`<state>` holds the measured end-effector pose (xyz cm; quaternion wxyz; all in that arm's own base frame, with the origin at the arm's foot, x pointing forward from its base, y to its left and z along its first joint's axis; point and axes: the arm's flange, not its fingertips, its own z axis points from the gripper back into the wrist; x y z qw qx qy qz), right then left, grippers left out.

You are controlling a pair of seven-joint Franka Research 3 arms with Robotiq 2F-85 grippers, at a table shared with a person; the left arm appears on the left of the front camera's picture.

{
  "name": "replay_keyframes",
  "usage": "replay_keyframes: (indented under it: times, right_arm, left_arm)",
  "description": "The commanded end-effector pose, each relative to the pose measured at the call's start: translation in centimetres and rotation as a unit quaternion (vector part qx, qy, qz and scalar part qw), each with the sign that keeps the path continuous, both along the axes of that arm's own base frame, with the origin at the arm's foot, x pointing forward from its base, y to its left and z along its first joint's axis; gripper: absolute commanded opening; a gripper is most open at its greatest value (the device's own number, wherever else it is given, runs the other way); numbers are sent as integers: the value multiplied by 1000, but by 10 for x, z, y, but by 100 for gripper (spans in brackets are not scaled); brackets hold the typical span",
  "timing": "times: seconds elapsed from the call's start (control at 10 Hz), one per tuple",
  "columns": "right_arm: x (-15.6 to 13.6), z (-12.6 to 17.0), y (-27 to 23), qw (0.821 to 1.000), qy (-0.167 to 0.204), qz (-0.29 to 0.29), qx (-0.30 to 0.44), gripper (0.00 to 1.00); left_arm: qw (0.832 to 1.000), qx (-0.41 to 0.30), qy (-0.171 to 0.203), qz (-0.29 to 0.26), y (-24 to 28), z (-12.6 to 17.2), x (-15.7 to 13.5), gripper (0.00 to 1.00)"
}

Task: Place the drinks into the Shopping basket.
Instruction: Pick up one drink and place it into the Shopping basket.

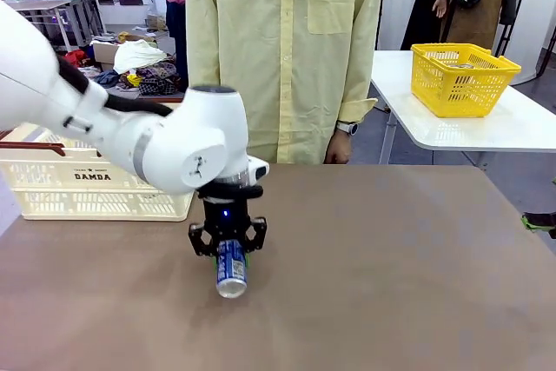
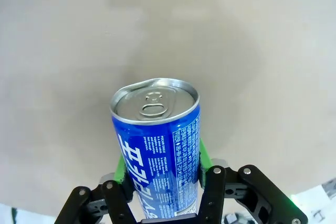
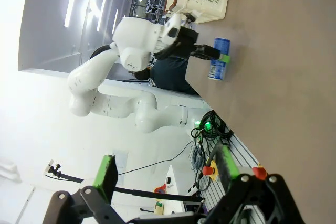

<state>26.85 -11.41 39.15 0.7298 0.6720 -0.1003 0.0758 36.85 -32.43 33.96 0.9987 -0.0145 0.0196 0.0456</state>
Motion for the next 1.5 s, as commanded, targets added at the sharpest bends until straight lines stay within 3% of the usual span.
replay_keyframes:
  times: [0.0,0.1,0.2,0.3,0.4,0.5,0.6,0.9,1.0,1.2,1.4]
  right_arm:
    - [-1,4,-1,1000,6,3,1,100]
    - [-1,4,-1,1000,6,3,1,100]
    - [-1,4,-1,1000,6,3,1,100]
    - [-1,4,-1,1000,6,3,1,100]
    - [-1,4,-1,1000,6,3,1,100]
    - [-1,4,-1,1000,6,3,1,100]
    - [-1,4,-1,1000,6,3,1,100]
    - [-1,4,-1,1000,6,3,1,100]
    - [-1,4,-1,1000,6,3,1,100]
    - [-1,4,-1,1000,6,3,1,100]
    - [-1,4,-1,1000,6,3,1,100]
  left_arm:
    - [999,19,-20,-37,22,86,-16,0]
    - [998,29,-23,-54,32,126,-28,0]
    - [994,31,-10,-107,42,155,-34,0]
    - [989,50,5,-140,50,169,-34,0]
    - [985,44,11,-169,55,171,-35,0]
    - [987,11,15,-158,58,166,-35,0]
    - [990,45,-6,-137,48,179,-49,0]
    - [987,41,5,-154,52,176,-45,0]
    - [987,27,-14,-160,75,198,-37,0]
    - [988,41,-84,-126,139,250,26,0]
    - [989,26,-88,-117,199,267,86,0]
